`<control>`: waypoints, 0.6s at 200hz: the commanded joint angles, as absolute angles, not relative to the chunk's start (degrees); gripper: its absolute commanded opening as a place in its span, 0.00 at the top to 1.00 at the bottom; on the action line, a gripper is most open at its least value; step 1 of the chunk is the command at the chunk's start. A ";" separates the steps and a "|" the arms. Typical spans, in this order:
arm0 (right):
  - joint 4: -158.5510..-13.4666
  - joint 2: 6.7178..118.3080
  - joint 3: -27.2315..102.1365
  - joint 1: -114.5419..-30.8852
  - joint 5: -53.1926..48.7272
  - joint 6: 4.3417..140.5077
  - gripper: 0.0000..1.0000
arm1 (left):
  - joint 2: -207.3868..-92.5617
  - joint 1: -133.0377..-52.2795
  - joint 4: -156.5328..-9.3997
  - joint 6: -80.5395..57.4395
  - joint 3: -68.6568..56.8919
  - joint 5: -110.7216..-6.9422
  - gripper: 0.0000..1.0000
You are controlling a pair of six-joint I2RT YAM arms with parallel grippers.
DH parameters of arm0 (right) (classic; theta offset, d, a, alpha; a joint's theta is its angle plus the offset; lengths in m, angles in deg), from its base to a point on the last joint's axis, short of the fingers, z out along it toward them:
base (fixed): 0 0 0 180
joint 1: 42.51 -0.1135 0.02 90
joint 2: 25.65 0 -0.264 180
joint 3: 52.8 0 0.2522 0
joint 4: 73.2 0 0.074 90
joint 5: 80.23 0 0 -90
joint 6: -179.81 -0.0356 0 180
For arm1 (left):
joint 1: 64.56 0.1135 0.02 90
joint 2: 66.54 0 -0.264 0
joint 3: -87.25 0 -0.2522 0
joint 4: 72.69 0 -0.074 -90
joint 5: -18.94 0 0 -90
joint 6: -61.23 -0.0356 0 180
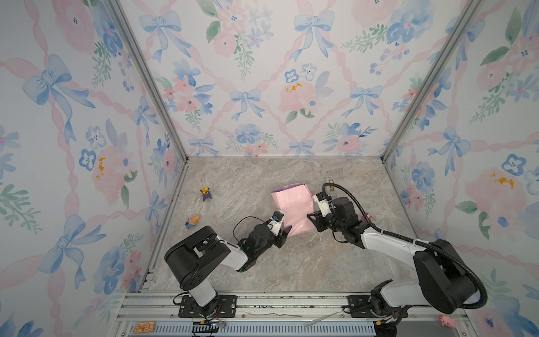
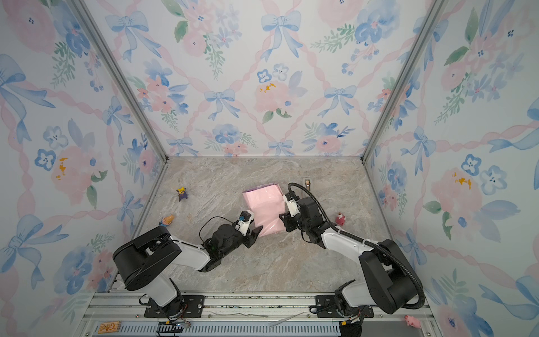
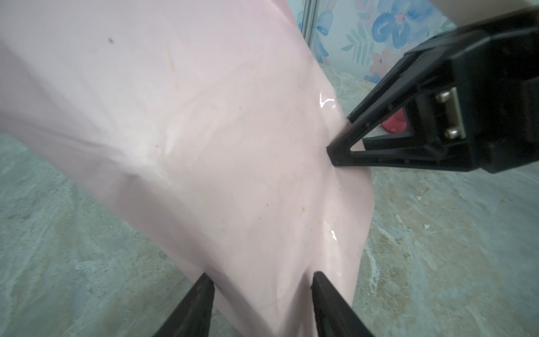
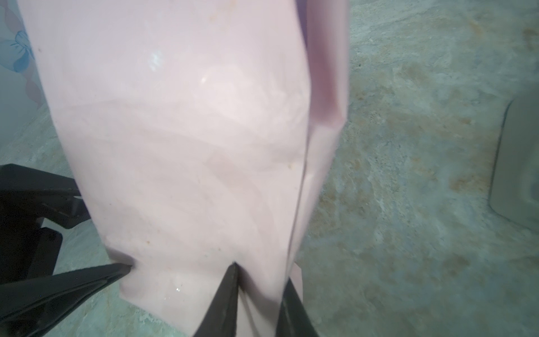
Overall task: Wrap a gift box in wrapping paper
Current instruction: Stand up the gift box at the center of the table.
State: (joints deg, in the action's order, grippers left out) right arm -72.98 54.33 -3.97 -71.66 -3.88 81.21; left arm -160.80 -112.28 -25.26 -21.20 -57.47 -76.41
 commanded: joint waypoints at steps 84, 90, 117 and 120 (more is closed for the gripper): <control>-78.85 42.89 -14.29 -74.32 -2.89 76.36 0.48 | -154.82 -115.30 -19.38 -18.05 -65.04 -81.30 0.29; -79.95 41.46 -14.07 -74.26 -2.95 76.51 0.47 | -153.76 -115.27 -19.72 -17.19 -65.42 -81.42 0.28; -82.76 37.71 -11.33 -73.13 -5.08 76.63 0.43 | -149.83 -115.22 -23.33 -14.58 -64.97 -80.14 0.26; -83.14 37.63 -10.80 -72.96 -5.35 76.63 0.42 | -149.44 -115.27 -23.63 -14.42 -64.81 -79.90 0.25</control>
State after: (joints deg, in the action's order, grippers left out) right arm -78.93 39.56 -13.94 -73.76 -3.58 76.73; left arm -152.58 -115.06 -21.70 -17.79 -65.01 -80.10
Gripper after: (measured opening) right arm 0.569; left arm 0.741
